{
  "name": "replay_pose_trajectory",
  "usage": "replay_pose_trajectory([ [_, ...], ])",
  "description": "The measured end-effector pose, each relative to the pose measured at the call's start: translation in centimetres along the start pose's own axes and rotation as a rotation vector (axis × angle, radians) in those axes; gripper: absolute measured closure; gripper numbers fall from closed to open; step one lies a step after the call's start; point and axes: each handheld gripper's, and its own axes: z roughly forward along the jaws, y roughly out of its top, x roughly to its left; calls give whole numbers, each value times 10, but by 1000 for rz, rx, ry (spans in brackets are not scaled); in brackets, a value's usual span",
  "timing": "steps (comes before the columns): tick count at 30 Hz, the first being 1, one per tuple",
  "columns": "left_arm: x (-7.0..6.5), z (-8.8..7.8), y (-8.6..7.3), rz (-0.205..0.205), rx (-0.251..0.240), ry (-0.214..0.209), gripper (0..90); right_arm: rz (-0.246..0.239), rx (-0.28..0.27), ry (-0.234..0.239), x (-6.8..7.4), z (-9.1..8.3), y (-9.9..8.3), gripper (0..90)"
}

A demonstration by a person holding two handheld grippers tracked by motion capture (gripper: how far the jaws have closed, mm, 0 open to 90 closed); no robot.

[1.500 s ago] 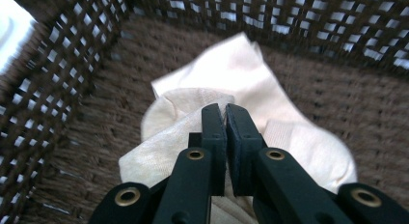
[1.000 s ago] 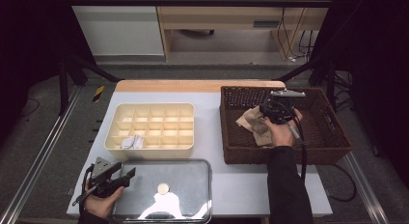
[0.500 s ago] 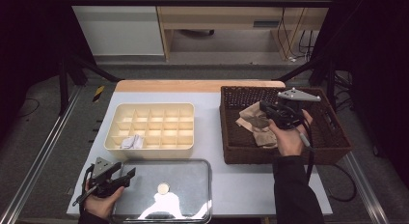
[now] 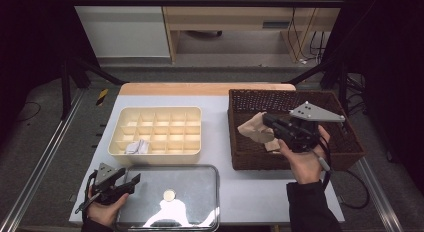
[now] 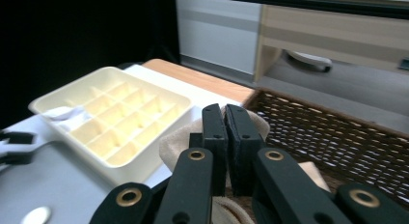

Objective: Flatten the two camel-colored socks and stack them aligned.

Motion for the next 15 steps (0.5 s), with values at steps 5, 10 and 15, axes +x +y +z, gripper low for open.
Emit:
replay_pose_trajectory([
  [5,0,0,0,2,-2,-1,367,-19,-17,59,17,-12,-1,881],
  [10,0,0,0,1,-1,-3,367,-39,-16,113,35,-19,-5,880],
  [15,-1,0,0,1,-4,-5,367,-50,11,158,50,-17,-17,880],
])
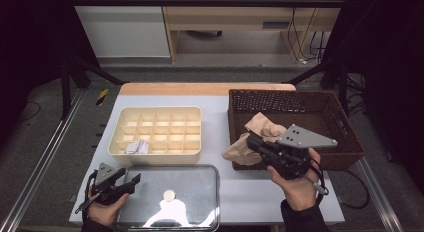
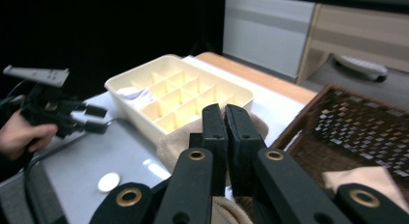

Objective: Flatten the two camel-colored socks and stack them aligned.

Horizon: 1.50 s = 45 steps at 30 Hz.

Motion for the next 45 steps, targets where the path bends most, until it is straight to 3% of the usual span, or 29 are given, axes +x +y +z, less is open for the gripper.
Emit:
replay_pose_trajectory([
  [7,0,-1,0,0,-1,0,367,22,61,54,12,12,-32,880],
  [15,-1,0,0,2,-2,0,367,103,168,89,12,30,-90,880],
  [23,-1,0,0,2,-1,-1,367,180,292,33,-7,52,-140,878],
  [30,-1,0,0,6,0,2,367,156,350,-41,-16,67,-158,845],
  [34,0,0,0,4,-1,1,367,146,325,-59,-15,66,-156,785],
  [45,0,-1,0,1,-4,1,349,141,166,-119,-21,40,-128,691],
])
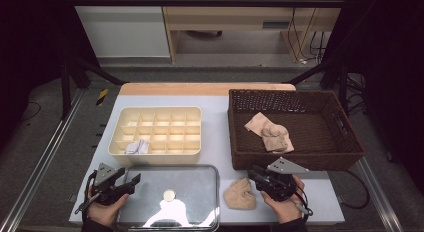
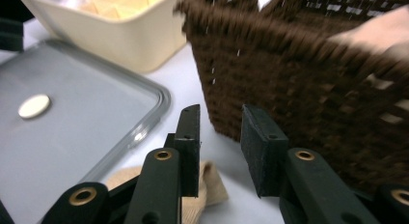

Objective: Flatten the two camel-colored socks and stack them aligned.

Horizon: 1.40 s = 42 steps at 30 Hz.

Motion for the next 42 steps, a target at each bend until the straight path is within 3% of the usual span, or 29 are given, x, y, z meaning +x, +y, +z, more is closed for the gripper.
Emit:
replay_pose_trajectory([
  [9,-1,1,0,4,0,-2,346,-6,-96,-19,-4,-20,30,637],
  [16,0,1,0,5,0,-3,346,29,-129,-85,-21,-21,63,583],
  [27,0,1,0,4,0,-1,346,59,-110,-163,-52,-4,96,525],
  [42,1,2,0,3,2,-5,346,58,-101,-256,-80,20,124,494],
])
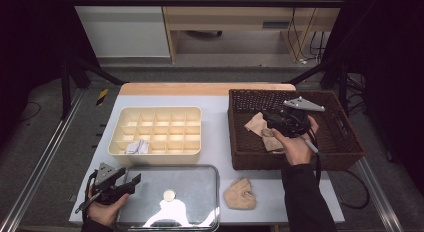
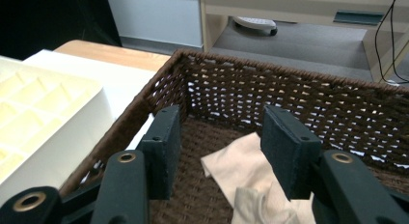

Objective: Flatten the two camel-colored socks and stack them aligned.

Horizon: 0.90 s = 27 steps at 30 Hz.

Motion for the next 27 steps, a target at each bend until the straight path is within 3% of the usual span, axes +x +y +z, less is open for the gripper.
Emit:
replay_pose_trajectory([
  [12,0,0,0,-1,-1,3,347,39,18,-65,-19,28,6,477],
  [27,1,0,0,-3,-5,1,347,14,150,-82,-29,59,-9,490],
])
